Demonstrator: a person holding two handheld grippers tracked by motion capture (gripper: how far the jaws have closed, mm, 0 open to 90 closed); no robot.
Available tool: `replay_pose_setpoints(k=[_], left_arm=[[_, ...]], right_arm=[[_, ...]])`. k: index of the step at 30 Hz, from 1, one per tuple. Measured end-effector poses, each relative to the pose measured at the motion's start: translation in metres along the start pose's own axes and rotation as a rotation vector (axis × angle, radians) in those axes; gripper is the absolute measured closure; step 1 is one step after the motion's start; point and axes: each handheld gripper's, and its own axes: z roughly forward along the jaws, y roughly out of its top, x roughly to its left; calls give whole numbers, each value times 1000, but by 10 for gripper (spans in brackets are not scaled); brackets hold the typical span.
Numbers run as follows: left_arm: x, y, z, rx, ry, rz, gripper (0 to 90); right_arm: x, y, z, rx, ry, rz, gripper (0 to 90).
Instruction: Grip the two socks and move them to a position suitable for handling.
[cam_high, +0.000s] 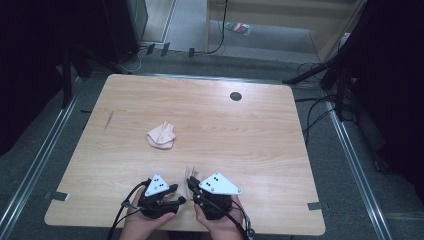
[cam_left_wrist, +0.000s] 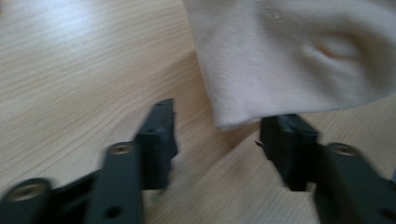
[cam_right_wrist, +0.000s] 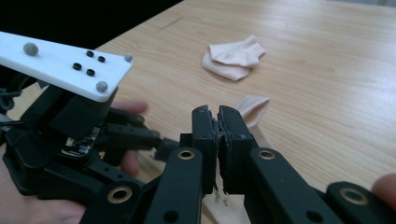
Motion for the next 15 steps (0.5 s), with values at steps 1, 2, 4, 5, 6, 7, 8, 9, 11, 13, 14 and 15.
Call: replay_pose_setpoints(k=[1,2,4,5,6,7,8,9,11,13,14,15], left_arm=[[0,0,-4,-21,17,22,644],[0,1,-7,-35,31,36,771],[3,2,-20,-80,116,64,891],[3,4,-31,-114,191,93,900],[1,5,-40,-143,275,133,900],[-2,6,-47,-165,338,177,900],[-7,7,-54,-195,399,232,900],[-11,9,-57,-198,425,273,900],[-17,8,-53,-165,426,321,900],[-22,1,-38,-126,395,333,900],[-24,-3,-30,-92,361,336,900],[-24,-7,-23,-64,319,323,900]], right_arm=[[2,1,0,-6,0,-5,875],[4,1,-1,-13,-2,-11,875],[5,1,-1,-33,2,-13,876],[6,2,-2,-53,3,-15,876],[6,3,-4,-84,5,-15,877],[7,4,-5,-106,4,-20,878],[7,5,-6,-116,-3,-22,878],[8,5,-6,-127,-5,-31,878],[7,4,-3,-112,-29,-51,878],[1,-2,4,-70,-41,-46,878],[-3,-5,8,-42,-53,-33,878],[-8,-9,11,-14,-69,-30,878]])
